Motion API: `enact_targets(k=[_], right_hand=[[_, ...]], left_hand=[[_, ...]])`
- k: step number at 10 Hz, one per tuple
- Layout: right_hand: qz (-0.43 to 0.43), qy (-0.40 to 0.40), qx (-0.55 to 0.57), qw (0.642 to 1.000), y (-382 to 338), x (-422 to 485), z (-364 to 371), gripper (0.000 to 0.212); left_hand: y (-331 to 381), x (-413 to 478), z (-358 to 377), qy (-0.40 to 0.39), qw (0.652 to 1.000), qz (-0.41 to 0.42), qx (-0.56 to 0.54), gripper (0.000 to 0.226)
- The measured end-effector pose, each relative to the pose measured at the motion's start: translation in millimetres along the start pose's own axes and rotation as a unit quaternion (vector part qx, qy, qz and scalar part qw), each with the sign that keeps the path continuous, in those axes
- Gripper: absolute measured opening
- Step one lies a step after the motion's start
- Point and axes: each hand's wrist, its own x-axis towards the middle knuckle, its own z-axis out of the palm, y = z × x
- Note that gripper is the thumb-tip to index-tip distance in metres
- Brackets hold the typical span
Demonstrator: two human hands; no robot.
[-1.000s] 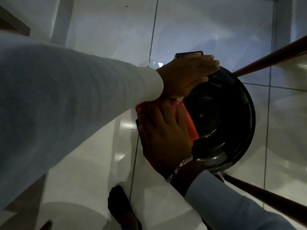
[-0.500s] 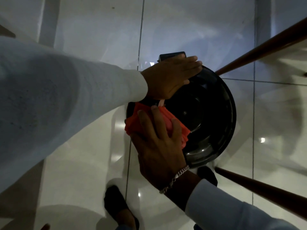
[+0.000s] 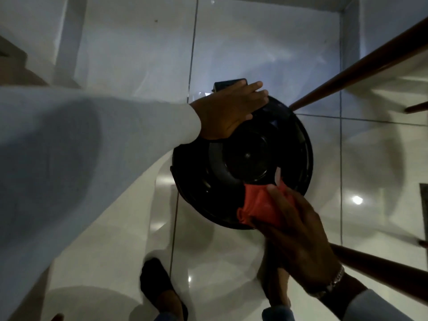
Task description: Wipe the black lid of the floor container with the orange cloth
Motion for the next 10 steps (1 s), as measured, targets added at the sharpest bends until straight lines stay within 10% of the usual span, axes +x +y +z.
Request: enact_targets(k=[2,3,4,6,7,8,10], right_hand=[[0.105,0.141,0.058,0.983,-40.9,11.4,-45.8,0.069],[0.163,0.198,0.111,0.960,-90.0,21.4,-81.5,0.059],[0.165,0.218,0.201,0.941,-136.7,29.8,-138.0,0.064],[0.267,0.290,0.411,0.822,-123.5,17.5,-270.2,0.072],[0.320,0.263,0.478,0.775,-73.9,5.2,-316.0,0.063],[0.346,0.283,0.388,0.806,-32.4,-0.6,-328.2,0.067],[0.394,0.093,0.158,0.901,2.6,15.3,-319.0,0.069]], left_hand=[[79.4,-29.9,-34.2,0.138,0.939,-0.210,-0.236,0.039],[144.6,-49.0,-86.6,0.172,0.707,-0.340,-0.596,0.021],[193.8,-51.6,-147.9,0.134,0.583,-0.344,-0.723,0.035],[248.5,18.0,-239.9,0.218,0.511,-0.373,-0.743,0.030],[277.7,71.3,-253.4,0.193,0.552,-0.373,-0.721,0.036],[300.4,115.1,-249.2,0.197,0.633,-0.409,-0.627,0.027],[308.5,124.0,-257.6,0.213,0.685,-0.442,-0.539,0.042]])
